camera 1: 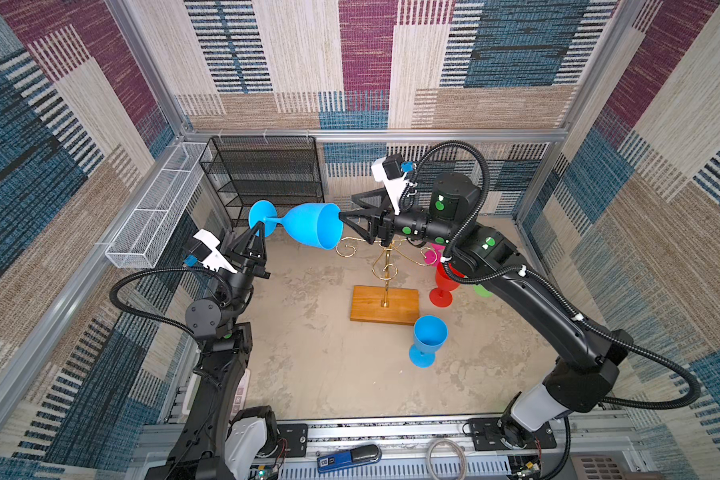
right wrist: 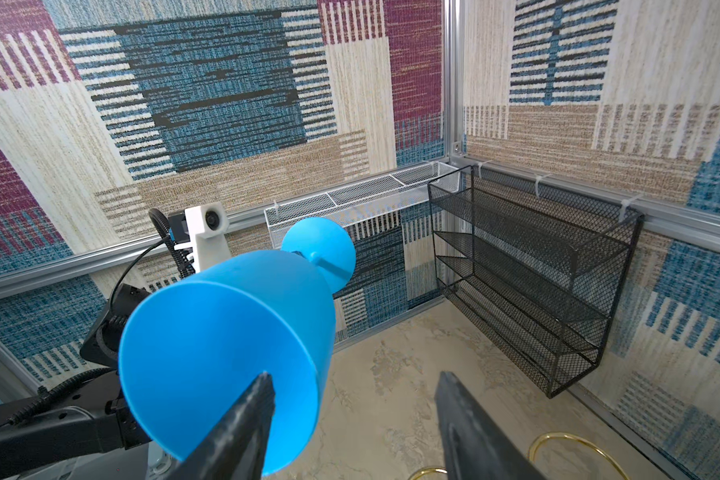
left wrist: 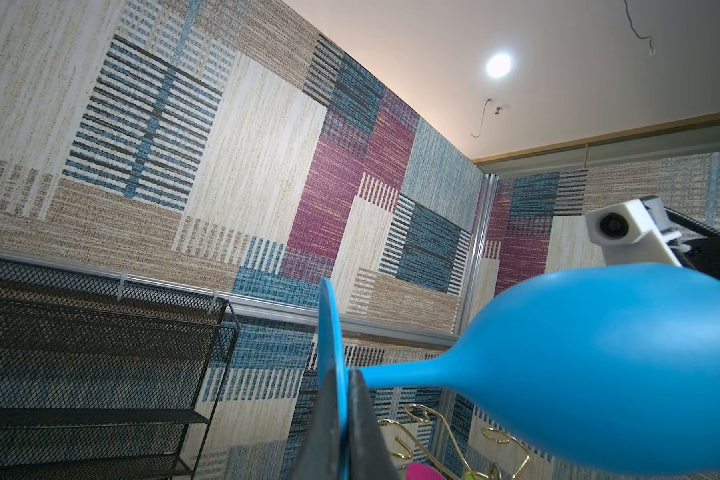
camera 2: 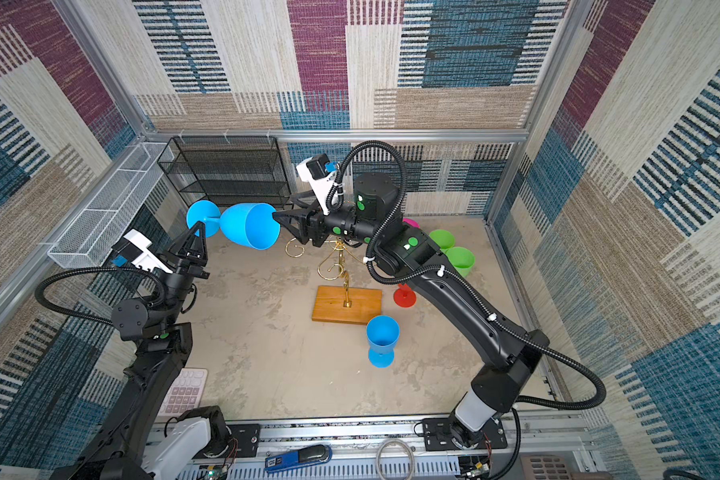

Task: Take the wine glass off the wine glass rack
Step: 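Close the right gripper on the blue glass bowl held by the left gripper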

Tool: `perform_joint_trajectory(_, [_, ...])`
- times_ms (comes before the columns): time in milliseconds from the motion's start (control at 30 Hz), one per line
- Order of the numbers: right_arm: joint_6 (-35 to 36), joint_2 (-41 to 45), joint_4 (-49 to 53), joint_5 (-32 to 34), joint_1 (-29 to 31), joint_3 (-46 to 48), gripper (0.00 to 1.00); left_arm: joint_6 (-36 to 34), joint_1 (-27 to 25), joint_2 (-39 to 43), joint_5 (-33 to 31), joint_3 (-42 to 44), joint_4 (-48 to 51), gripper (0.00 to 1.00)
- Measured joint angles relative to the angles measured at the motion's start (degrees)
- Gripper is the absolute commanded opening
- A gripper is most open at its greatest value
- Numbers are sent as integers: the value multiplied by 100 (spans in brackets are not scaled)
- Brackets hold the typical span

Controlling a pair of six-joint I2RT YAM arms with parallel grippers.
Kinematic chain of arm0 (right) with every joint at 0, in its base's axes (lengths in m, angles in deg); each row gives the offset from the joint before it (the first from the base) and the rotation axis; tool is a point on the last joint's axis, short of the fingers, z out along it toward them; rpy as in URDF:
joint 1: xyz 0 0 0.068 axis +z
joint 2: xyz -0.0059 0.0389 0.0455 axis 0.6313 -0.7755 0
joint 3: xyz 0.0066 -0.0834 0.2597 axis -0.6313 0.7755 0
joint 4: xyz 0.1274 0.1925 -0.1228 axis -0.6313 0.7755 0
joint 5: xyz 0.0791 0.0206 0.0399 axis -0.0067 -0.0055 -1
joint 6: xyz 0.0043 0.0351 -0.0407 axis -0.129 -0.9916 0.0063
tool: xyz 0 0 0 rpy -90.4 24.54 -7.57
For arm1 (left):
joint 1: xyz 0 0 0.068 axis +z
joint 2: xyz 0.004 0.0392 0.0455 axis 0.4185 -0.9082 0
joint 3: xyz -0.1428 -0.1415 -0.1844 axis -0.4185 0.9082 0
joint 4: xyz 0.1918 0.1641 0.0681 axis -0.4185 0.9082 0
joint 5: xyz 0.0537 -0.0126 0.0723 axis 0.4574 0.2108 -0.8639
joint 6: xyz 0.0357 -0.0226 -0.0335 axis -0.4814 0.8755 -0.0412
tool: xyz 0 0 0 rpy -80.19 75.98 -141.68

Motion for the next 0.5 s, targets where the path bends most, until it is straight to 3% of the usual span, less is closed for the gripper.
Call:
perform_joint_trajectory(167, [9,-282,131,149,164,-273,51,0,0,28,-11,7,-15,0])
perform_joint_trajectory(500, [83,-656,468,315,382,-734,3,2,0,37,-90,146,-50,0])
